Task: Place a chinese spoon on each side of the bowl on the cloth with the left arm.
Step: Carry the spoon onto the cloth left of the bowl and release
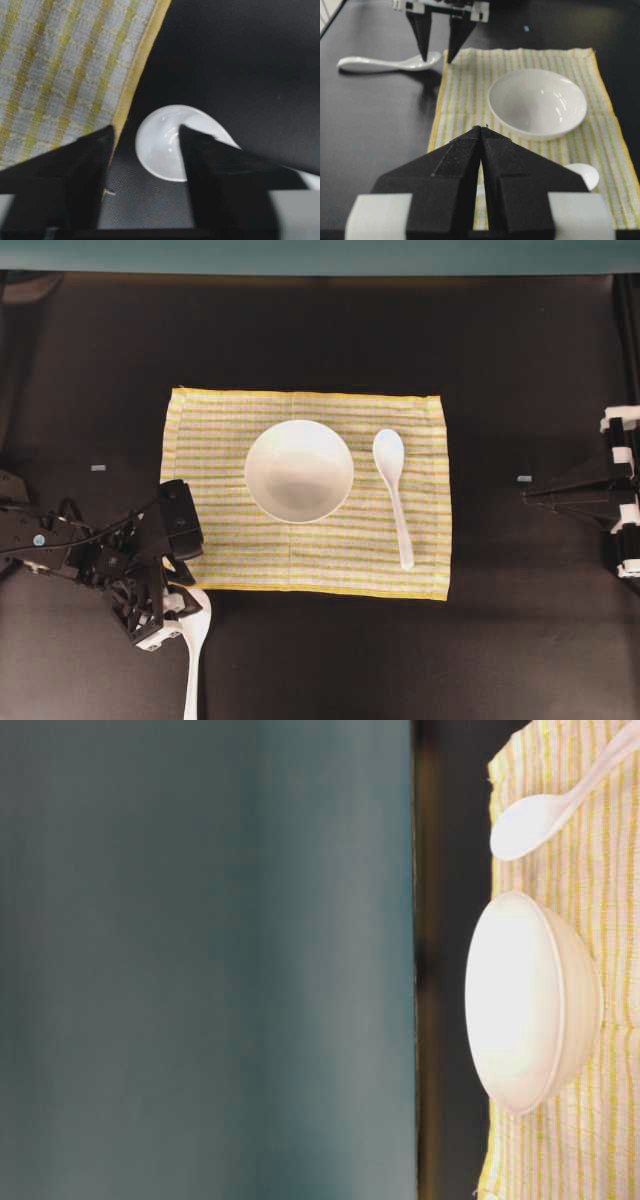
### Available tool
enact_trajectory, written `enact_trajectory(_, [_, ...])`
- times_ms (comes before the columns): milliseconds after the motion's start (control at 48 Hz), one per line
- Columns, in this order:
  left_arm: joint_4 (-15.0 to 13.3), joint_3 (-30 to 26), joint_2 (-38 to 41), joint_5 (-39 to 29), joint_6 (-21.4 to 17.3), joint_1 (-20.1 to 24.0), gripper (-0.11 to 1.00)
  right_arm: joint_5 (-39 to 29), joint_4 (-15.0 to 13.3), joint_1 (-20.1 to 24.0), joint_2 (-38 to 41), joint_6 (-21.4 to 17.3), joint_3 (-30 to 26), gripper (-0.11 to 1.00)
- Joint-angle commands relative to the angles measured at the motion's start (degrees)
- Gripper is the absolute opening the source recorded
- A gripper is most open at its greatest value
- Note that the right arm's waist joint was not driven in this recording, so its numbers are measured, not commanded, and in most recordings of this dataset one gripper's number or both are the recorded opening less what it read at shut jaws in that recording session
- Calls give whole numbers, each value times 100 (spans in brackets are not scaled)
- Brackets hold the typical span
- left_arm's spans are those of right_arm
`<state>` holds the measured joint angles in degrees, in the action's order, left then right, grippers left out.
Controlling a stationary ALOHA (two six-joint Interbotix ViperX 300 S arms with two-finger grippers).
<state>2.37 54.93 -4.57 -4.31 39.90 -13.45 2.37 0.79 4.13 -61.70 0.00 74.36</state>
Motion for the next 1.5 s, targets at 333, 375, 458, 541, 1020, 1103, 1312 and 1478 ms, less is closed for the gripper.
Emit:
enact_trajectory(333, [18, -360, -431, -308, -79, 35, 7, 44, 9, 0, 26, -35, -35, 0])
enact_trajectory(375, [18, -475, -589, -536, -114, 79, 7, 44, 9, 0, 26, -35, -35, 0])
enact_trajectory(458, [18, -729, -1002, -1222, -255, 220, 7, 44, 9, 0, 26, -35, -35, 0])
enact_trajectory(541, [18, -1011, -1521, -2136, -510, 492, 7, 44, 9, 0, 26, -35, -26, 0])
enact_trajectory(1020, [18, -1731, -2285, -3718, -2610, 2303, 7, 79, 9, 0, 18, -35, -26, 0])
enact_trajectory(1103, [18, -1696, -2145, -3472, -2830, 2452, 7, 70, 9, 0, 18, -35, -26, 0])
enact_trajectory(1312, [18, -1371, -1389, -2689, -3401, 2777, 7, 53, 9, 0, 18, -35, -26, 0])
enact_trajectory(1478, [18, -1310, -826, -2180, -3639, 2988, 7, 44, 9, 0, 18, -35, -26, 0])
